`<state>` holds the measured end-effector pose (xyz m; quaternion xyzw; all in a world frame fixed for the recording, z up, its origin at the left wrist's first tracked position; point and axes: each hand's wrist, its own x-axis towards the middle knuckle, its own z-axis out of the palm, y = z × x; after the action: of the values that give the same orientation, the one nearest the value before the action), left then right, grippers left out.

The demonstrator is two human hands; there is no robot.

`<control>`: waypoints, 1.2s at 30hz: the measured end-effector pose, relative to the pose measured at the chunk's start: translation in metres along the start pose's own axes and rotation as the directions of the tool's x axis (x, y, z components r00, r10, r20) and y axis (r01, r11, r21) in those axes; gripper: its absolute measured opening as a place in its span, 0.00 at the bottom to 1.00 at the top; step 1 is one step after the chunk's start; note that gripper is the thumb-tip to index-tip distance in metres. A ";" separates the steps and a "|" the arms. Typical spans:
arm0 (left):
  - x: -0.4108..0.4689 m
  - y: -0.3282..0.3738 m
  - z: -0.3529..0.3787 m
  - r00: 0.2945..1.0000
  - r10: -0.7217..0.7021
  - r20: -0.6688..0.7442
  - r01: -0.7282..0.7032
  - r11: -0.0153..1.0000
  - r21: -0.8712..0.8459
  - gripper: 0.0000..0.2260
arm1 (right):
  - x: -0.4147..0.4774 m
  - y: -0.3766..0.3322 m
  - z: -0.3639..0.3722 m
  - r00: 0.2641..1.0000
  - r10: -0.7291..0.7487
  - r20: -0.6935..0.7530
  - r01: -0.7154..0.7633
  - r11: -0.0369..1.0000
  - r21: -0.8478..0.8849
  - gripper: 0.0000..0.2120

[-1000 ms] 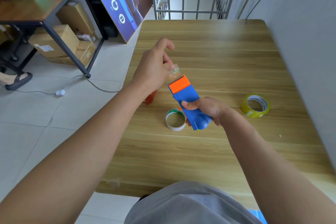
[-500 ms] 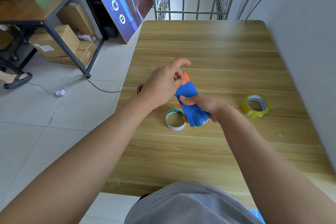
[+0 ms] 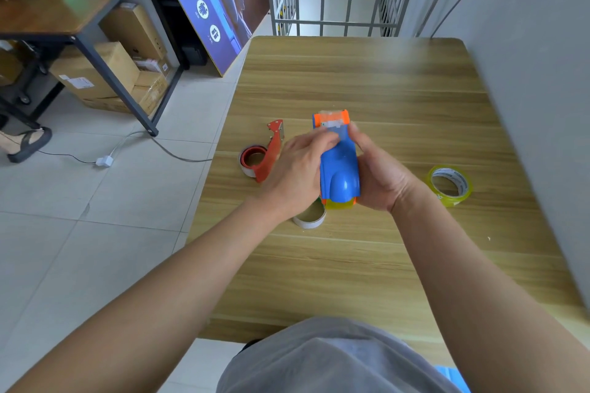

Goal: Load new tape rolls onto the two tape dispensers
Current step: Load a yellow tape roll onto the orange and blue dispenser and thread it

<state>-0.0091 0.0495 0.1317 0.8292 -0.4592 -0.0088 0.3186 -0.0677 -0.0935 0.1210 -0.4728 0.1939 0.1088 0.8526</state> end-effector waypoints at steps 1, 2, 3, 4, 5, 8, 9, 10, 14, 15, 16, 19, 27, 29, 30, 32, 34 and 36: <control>0.000 0.000 0.000 0.999 0.028 0.020 -0.029 0.998 0.054 0.22 | 0.002 0.000 0.001 0.999 0.000 -0.044 0.000 1.000 -0.004 0.24; 0.000 0.001 0.000 0.997 0.064 0.048 -0.069 0.991 0.113 0.22 | 0.004 0.000 0.002 0.995 0.002 -0.099 -0.003 1.000 -0.010 0.23; 0.000 0.001 0.000 0.992 0.105 0.071 -0.116 0.978 0.171 0.23 | 0.006 0.001 0.002 0.988 -0.004 -0.154 0.000 1.000 -0.026 0.21; -0.002 0.001 0.000 0.985 0.151 0.080 -0.166 0.960 0.227 0.22 | 0.008 0.002 0.003 0.981 -0.017 -0.195 0.007 0.998 -0.054 0.19; -0.003 0.000 -0.001 0.976 0.201 0.083 -0.217 0.937 0.274 0.20 | 0.010 0.003 0.004 0.973 -0.035 -0.227 0.014 0.996 -0.090 0.18; -0.006 -0.004 0.000 0.934 0.348 0.078 -0.350 0.853 0.387 0.18 | 0.013 0.007 0.003 0.951 -0.065 -0.302 0.022 0.989 -0.143 0.19; -0.007 -0.005 0.000 0.925 0.372 0.072 -0.368 0.834 0.412 0.17 | 0.014 0.008 0.002 0.947 -0.069 -0.314 0.021 0.988 -0.154 0.19; -0.008 -0.005 0.001 0.923 0.380 0.059 -0.368 0.831 0.416 0.17 | 0.014 0.008 0.002 0.943 -0.070 -0.324 0.019 0.987 -0.160 0.18; -0.013 -0.003 0.001 0.957 0.267 -0.109 -0.251 0.958 0.140 0.15 | 0.012 0.009 0.000 0.928 -0.084 -0.363 0.025 0.986 -0.166 0.18; -0.012 -0.001 0.001 0.971 0.172 -0.165 -0.175 0.985 -0.005 0.15 | 0.011 0.009 0.000 0.924 -0.092 -0.371 0.021 0.981 -0.192 0.19; -0.010 -0.001 0.000 0.976 0.051 -0.209 -0.083 0.986 -0.146 0.14 | 0.010 0.009 0.000 0.920 -0.099 -0.379 0.005 0.971 -0.239 0.21; 0.003 -0.009 -0.003 0.932 -0.287 -0.222 0.177 0.894 -0.412 0.13 | 0.007 0.012 0.001 0.910 -0.105 -0.401 -0.065 0.919 -0.390 0.27; 0.010 -0.023 0.019 0.945 -0.321 0.070 0.328 0.922 -0.204 0.18 | -0.001 0.024 0.005 0.914 -0.151 -0.377 -0.137 0.759 -0.636 0.39; 0.005 -0.022 0.026 0.944 -0.315 0.103 0.328 0.930 -0.165 0.20 | -0.002 0.028 0.000 0.905 -0.143 -0.401 -0.165 0.751 -0.640 0.39; 0.002 -0.022 0.029 0.941 -0.313 0.126 0.331 0.930 -0.158 0.20 | -0.003 0.030 -0.003 0.900 -0.138 -0.415 -0.181 0.746 -0.641 0.37; -0.002 -0.020 0.036 0.935 -0.305 0.181 0.331 0.933 -0.142 0.20 | -0.005 0.035 -0.008 0.892 -0.121 -0.436 -0.218 0.730 -0.648 0.31; -0.004 -0.020 0.040 0.924 -0.309 0.224 0.344 0.929 -0.139 0.20 | -0.006 0.042 -0.016 0.890 -0.100 -0.445 -0.244 0.720 -0.650 0.28; -0.005 -0.019 0.043 0.903 -0.336 0.268 0.388 0.905 -0.175 0.18 | -0.008 0.049 -0.023 0.883 -0.107 -0.456 -0.261 0.697 -0.668 0.19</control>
<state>-0.0106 0.0384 0.0860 0.8522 -0.3262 -0.2165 0.3471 -0.0978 -0.0871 0.0758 -0.7682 0.3535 0.0966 0.5250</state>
